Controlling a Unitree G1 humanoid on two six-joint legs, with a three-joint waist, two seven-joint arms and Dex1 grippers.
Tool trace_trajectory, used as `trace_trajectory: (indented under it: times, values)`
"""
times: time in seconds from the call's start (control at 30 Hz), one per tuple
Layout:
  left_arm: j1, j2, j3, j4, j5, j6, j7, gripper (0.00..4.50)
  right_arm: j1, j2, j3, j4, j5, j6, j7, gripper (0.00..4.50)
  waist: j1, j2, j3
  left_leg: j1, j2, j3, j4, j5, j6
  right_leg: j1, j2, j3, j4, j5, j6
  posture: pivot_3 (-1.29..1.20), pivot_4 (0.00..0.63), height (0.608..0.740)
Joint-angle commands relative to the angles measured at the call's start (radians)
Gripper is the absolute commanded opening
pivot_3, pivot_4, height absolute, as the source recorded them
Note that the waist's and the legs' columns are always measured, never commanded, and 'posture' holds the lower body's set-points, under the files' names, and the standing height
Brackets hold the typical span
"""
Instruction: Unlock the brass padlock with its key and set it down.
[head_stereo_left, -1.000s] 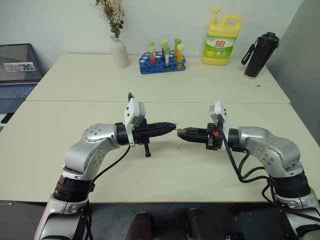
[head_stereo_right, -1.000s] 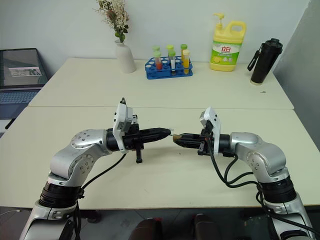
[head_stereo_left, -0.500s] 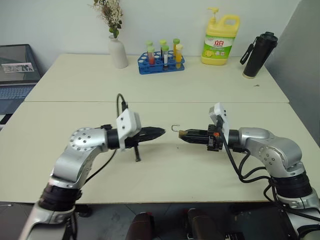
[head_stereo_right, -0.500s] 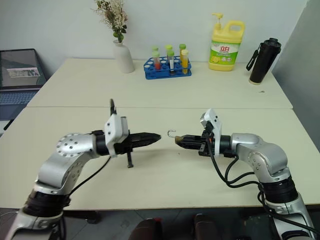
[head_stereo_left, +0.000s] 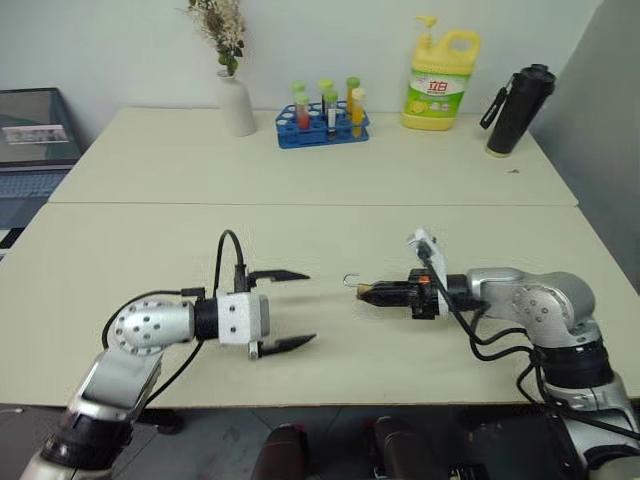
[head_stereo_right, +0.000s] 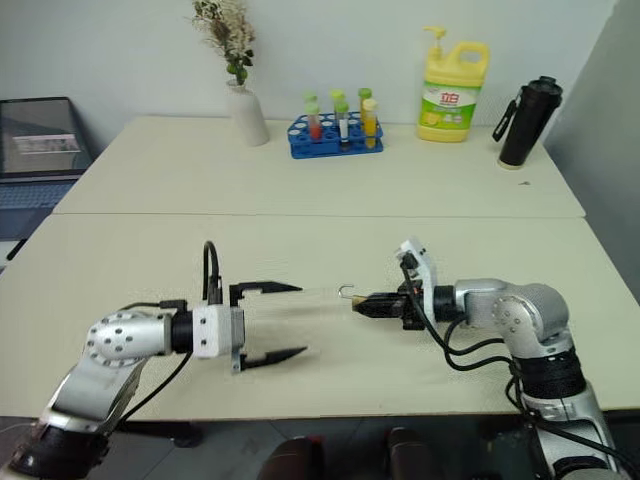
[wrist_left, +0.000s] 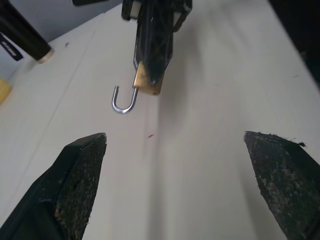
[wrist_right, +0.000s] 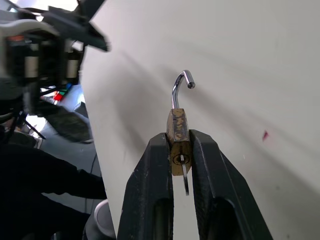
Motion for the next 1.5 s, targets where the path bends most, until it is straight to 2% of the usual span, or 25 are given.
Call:
trace_trajectory:
  times: [0.03,0.2,0.43,0.5,0.63,0.7,0.87,1.0,1.07,1.2,1.27,1.37,1.5]
  values:
    - [-0.012,0.01,0.025,-0.058,-0.017,0.031,0.016,4.5,-0.034,0.011,0.002,0.015,0.003,0.038,-0.014,0.14,0.001,0.0,0.0,0.0,0.0,0.0,0.0,0.0,0.0,0.0,0.001,0.0,0.0,-0.002,0.003,0.0,0.15,0.74]
    - [-0.04,-0.007,0.021,-0.048,-0.009,0.049,0.041,4.5,-0.051,0.029,0.038,0.066,-0.025,0.038,-0.017,0.14,0.001,0.0,0.0,0.0,0.0,0.0,0.001,0.0,0.0,0.0,0.002,0.0,0.0,-0.002,0.004,0.0,0.15,0.74]
    - [-0.051,-0.008,-0.001,0.005,0.047,-0.015,0.036,4.5,-0.067,0.045,0.067,0.155,-0.087,0.022,-0.02,0.14,0.0,0.0,0.0,0.0,0.0,0.001,0.0,0.0,0.0,0.0,0.002,0.0,-0.001,-0.002,0.004,0.0,0.15,0.74]
    - [-0.052,-0.016,-0.003,0.006,0.039,-0.006,0.039,4.5,-0.066,0.038,0.066,0.162,-0.097,0.021,-0.017,0.91,0.0,0.0,0.0,0.0,0.0,0.001,0.0,0.0,0.0,0.0,0.002,0.001,0.0,-0.002,0.004,0.0,0.15,0.74]
    - [-0.047,-0.026,-0.005,0.006,0.035,0.015,0.043,4.5,-0.041,-0.019,0.058,0.133,-0.101,0.029,0.008,2.15,0.001,0.0,0.0,0.0,-0.001,0.001,0.0,0.0,0.0,0.0,0.002,0.0,0.0,-0.002,0.004,0.0,0.15,0.74]
    - [-0.041,-0.025,-0.004,0.012,0.044,0.03,0.049,4.5,-0.029,-0.044,0.053,0.117,-0.101,0.031,0.016,2.96,0.003,0.0,0.0,0.0,-0.001,0.0,0.0,0.0,0.0,0.0,0.002,0.0,0.0,-0.002,0.004,0.0,0.15,0.74]
    - [-0.024,-0.036,0.017,0.021,0.021,0.077,0.069,4.5,0.031,-0.17,0.104,0.038,-0.145,-0.059,0.081,4.48,0.006,0.0,0.0,0.0,-0.002,0.0,0.001,0.0,0.0,0.001,0.002,0.0,-0.001,-0.002,0.004,0.0,0.15,0.74]
    - [0.0,-0.023,0.042,0.004,0.008,0.238,0.116,4.5,0.063,-0.315,0.181,-0.078,-0.28,-0.336,0.181,4.48,0.004,0.0,0.0,0.0,-0.002,0.0,0.001,0.0,0.0,0.001,0.002,0.0,-0.001,-0.002,0.004,0.0,0.15,0.74]
    - [0.008,-0.021,0.052,-0.011,-0.001,0.262,0.12,4.5,0.074,-0.346,0.177,-0.111,-0.292,-0.407,0.227,4.48,0.002,0.0,0.0,0.0,-0.001,0.0,0.001,0.0,0.0,0.001,0.002,0.0,-0.001,-0.003,0.004,0.0,0.15,0.74]
    - [-0.018,-0.025,0.057,-0.04,-0.024,0.314,0.123,4.5,0.126,-0.409,0.146,-0.154,-0.356,-0.685,0.361,4.48,0.002,0.0,0.001,0.0,0.001,0.0,0.0,0.0,0.0,0.0,0.002,0.0,-0.001,-0.003,0.004,0.0,0.15,0.74]
    - [-0.033,-0.02,0.057,-0.034,-0.016,0.303,0.115,4.5,0.138,-0.433,0.155,-0.143,-0.412,-0.774,0.379,4.48,0.003,0.0,0.001,0.0,0.001,0.0,0.0,0.0,0.0,0.0,0.002,0.0,-0.001,-0.003,0.004,0.0,0.15,0.74]
    - [-0.055,-0.012,0.056,-0.021,-0.015,0.298,0.097,4.5,0.139,-0.449,0.159,-0.113,-0.481,-0.868,0.391,4.48,0.003,0.0,0.001,0.0,0.0,0.001,0.001,0.0,0.0,0.0,0.002,0.0,-0.001,-0.003,0.004,0.0,0.15,0.74]
    - [-0.093,-0.001,0.044,-0.027,-0.051,0.325,0.047,4.5,0.153,-0.442,0.088,-0.135,-0.384,-0.83,0.452,4.48,0.003,-0.001,0.001,0.0,0.0,0.0,0.001,0.0,0.0,0.0,0.002,0.0,-0.001,-0.003,0.004,0.0,0.15,0.74]
